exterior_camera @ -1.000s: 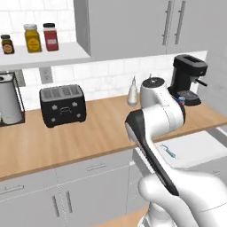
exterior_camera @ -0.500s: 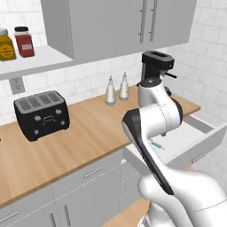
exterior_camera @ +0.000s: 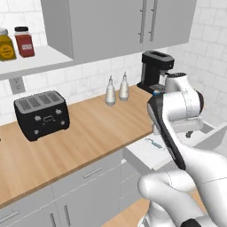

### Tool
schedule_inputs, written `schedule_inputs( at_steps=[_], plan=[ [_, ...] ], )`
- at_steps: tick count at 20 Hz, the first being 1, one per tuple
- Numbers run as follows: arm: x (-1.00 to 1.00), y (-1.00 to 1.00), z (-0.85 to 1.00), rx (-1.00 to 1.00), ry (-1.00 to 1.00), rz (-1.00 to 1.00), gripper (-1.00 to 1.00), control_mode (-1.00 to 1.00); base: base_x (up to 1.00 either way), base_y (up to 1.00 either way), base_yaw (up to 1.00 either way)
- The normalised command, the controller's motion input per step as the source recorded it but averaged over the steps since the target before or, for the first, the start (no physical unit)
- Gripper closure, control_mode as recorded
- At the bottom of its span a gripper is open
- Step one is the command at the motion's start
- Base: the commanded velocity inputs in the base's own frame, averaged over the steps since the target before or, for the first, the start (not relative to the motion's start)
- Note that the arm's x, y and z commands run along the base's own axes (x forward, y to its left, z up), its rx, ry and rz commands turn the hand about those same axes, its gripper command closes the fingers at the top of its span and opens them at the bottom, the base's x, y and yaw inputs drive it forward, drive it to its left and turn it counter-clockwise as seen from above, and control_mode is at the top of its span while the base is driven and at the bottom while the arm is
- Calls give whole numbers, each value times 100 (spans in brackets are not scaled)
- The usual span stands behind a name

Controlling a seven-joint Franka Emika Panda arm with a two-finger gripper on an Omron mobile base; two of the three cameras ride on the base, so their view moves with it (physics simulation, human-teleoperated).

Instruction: Pick the peeler from the drawer and place it on the counter.

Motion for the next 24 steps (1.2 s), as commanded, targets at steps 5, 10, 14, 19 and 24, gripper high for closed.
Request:
schedule_inputs(
  at_steps=[5,10,14,19,24],
  plan=[
    [30,-100,-32,14,26,-27,-100,-100,0,0,0],
    [7,-100,-53,12,15,-38,-100,-100,0,0,0],
    [50,-100,-74,9,9,-40,-100,-100,0,0,0],
    [100,-48,-22,10,2,1,-100,-100,0,0,0],
    [82,-72,-61,-1,0,1,-100,-100,0,0,0]
  ],
)
